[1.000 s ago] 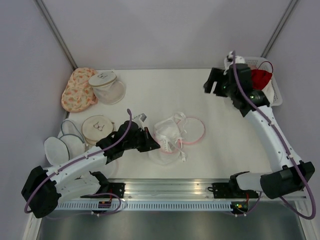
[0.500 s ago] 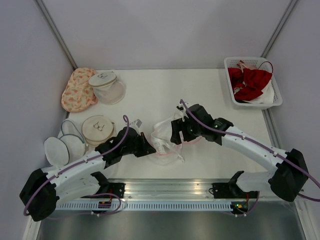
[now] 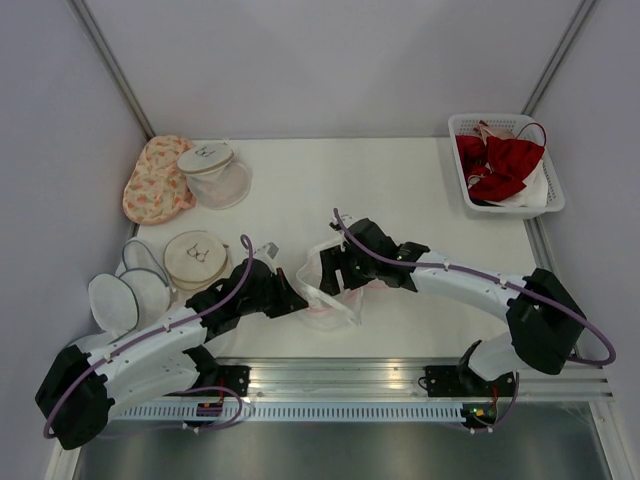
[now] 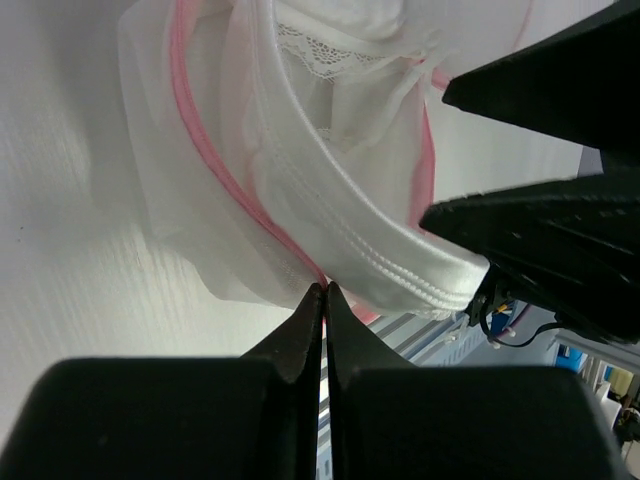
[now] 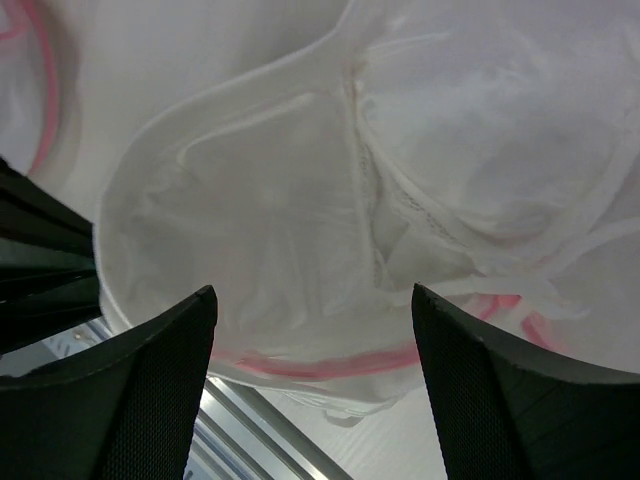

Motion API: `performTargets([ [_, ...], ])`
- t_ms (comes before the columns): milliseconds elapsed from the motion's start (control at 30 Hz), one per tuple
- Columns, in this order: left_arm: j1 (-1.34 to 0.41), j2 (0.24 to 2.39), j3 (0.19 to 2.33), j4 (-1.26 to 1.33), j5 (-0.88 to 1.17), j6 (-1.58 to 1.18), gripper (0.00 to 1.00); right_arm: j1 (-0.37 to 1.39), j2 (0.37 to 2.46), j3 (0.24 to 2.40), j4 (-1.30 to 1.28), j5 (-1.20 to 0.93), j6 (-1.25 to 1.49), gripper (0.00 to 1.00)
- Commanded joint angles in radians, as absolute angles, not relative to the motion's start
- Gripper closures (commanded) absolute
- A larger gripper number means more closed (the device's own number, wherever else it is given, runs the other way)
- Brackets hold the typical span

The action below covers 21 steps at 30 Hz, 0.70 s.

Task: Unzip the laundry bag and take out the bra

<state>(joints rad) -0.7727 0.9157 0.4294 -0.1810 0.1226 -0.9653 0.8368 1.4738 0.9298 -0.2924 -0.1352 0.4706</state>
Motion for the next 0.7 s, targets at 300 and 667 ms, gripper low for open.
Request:
performTargets([
  [300, -0.765, 0.913, 0.426, -0.163, 0.087, -0.994, 0.98, 0.908, 1.315, 0.997, -0.265, -0.155, 0.497, 0.19],
  [667, -0.767, 0.884, 0.422, -0.17, 0.084, -0.999, 0.98, 1.015, 1.443, 1.04, -0.276, -0.092, 0.485, 0.43],
])
